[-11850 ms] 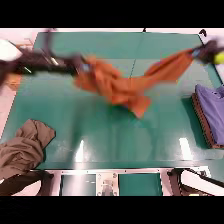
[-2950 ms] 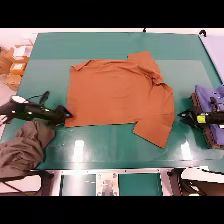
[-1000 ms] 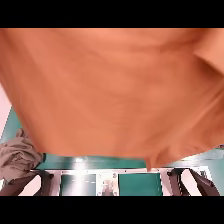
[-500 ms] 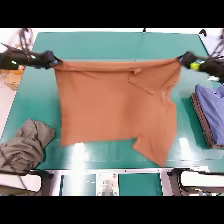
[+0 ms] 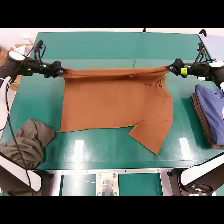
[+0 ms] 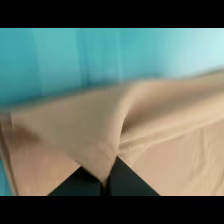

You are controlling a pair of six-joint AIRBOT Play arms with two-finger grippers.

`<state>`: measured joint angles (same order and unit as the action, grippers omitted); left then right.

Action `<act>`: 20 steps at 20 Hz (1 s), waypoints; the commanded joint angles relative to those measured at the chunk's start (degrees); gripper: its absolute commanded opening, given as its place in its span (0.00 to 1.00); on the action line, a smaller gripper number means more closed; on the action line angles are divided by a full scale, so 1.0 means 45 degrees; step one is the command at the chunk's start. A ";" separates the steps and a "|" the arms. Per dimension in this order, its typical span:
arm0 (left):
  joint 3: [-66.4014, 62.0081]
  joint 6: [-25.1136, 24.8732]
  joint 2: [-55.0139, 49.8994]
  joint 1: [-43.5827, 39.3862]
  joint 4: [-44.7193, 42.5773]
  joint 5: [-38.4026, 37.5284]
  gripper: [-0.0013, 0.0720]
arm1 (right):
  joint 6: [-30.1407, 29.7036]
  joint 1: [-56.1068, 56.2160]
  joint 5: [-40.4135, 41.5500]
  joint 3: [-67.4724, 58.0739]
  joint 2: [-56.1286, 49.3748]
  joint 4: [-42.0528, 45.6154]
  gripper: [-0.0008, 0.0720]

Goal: Fold the shirts.

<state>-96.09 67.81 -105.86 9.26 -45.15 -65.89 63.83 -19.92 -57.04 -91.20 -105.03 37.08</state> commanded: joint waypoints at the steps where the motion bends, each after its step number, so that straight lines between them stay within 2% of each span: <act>1: -0.0010 0.1438 -0.0126 -0.0189 -0.2074 -0.2186 0.06 | 0.0481 -0.0301 -0.1957 0.0627 0.0253 0.2147 0.03; 3: 0.0180 0.2001 -0.0126 -0.0491 -0.2837 -0.2516 0.06 | 0.0471 -0.0257 -0.1865 0.1462 0.0461 0.2623 0.03; 7: 0.1287 0.2856 -0.0126 -0.0753 -0.3050 -0.2370 0.06 | 0.0384 -0.0253 -0.1418 0.2399 0.0457 0.2642 0.03; 15: 0.1540 0.4245 -0.0126 -0.0753 -0.3507 -0.2783 0.06 | 0.0442 -0.0194 -0.1234 0.2467 0.0437 0.2681 0.03; 17: 0.1540 0.4274 -0.0126 -0.0753 -0.3502 -0.2788 0.06 | 0.0442 -0.0112 -0.1190 0.2467 0.0432 0.2676 0.03; 18: 0.1540 0.4308 -0.0126 -0.0753 -0.3492 -0.2798 0.13 | 0.0437 -0.0058 -0.1190 0.2463 0.0432 0.2676 0.04; 19: 0.1525 0.4449 -0.0121 -0.0753 -0.3473 -0.2880 0.55 | 0.0486 -0.0053 -0.1243 0.2409 0.0442 0.2671 0.26; 20: 0.1443 0.4658 -0.0121 -0.0714 -0.3473 -0.3157 0.78 | 0.0753 -0.0107 -0.1428 0.2200 0.0471 0.2681 0.38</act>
<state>-89.32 86.85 -106.43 6.09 -61.32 -78.37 65.91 -20.51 -62.35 -80.47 -103.04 49.34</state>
